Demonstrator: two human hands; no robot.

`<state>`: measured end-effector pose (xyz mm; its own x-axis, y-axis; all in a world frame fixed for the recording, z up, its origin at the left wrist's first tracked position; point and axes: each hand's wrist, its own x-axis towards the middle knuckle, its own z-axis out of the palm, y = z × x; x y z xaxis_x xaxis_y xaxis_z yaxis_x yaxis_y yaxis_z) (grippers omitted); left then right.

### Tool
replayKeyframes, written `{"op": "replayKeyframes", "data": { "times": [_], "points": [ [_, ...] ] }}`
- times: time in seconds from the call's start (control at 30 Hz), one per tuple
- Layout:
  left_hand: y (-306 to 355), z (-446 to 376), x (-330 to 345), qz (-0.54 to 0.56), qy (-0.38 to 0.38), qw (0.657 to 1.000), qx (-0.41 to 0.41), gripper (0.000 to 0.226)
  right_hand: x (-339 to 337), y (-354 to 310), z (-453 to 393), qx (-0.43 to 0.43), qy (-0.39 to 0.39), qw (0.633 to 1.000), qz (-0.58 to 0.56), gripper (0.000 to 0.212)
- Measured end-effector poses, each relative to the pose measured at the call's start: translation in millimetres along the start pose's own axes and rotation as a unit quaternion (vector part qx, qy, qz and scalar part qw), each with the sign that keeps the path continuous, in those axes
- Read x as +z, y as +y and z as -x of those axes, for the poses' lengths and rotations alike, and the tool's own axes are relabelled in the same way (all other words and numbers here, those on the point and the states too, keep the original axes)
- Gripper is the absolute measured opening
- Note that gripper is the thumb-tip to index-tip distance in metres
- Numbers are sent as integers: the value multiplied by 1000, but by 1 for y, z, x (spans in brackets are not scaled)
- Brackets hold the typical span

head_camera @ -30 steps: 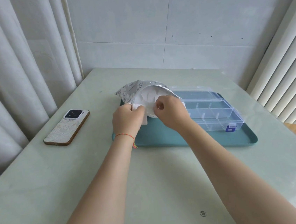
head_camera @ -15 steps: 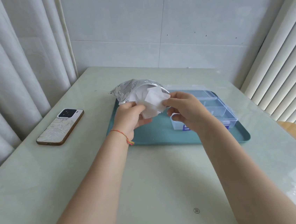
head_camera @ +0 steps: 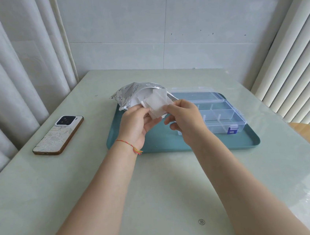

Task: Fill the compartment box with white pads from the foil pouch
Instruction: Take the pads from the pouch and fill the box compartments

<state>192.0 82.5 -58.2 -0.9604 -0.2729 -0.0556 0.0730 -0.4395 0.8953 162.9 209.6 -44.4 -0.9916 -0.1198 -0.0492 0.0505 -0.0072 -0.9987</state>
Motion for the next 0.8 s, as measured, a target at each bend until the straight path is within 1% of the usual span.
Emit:
{"op": "replayKeyframes", "data": {
  "times": [0.13,0.27,0.37,0.43,0.57,0.63,0.7,0.73,0.77,0.8],
  "points": [
    [2,1,2,46,10,999,-27,24,2,2,0,-12,19,999,27,14],
    [-2,0,1,8,28,1000,-1,18,4,3,2,-17,10,998,53,14],
    [-3,-1,1,-17,42,999,11,18,1,-2,5,-20,-27,997,74,14],
    [-3,0,1,-36,44,998,16,17,-4,-5,6,-25,-34,996,80,18],
    [-3,1,3,-63,17,998,10,14,-11,-7,2,-78,27,992,92,18],
    [-2,0,1,-57,27,998,7,13,-17,-8,0,-101,72,988,96,15],
    [0,-2,-2,-59,47,997,3,15,-26,-13,-2,-114,106,985,69,15],
    [0,-3,-5,-68,52,996,-1,15,-30,-15,-3,-120,100,986,54,15],
    [1,-3,-6,-80,47,996,-9,16,-34,-18,-2,-125,74,988,45,16],
    [1,-4,-7,-94,34,995,-20,16,-36,-19,-2,-126,30,990,45,16]
  ]
}}
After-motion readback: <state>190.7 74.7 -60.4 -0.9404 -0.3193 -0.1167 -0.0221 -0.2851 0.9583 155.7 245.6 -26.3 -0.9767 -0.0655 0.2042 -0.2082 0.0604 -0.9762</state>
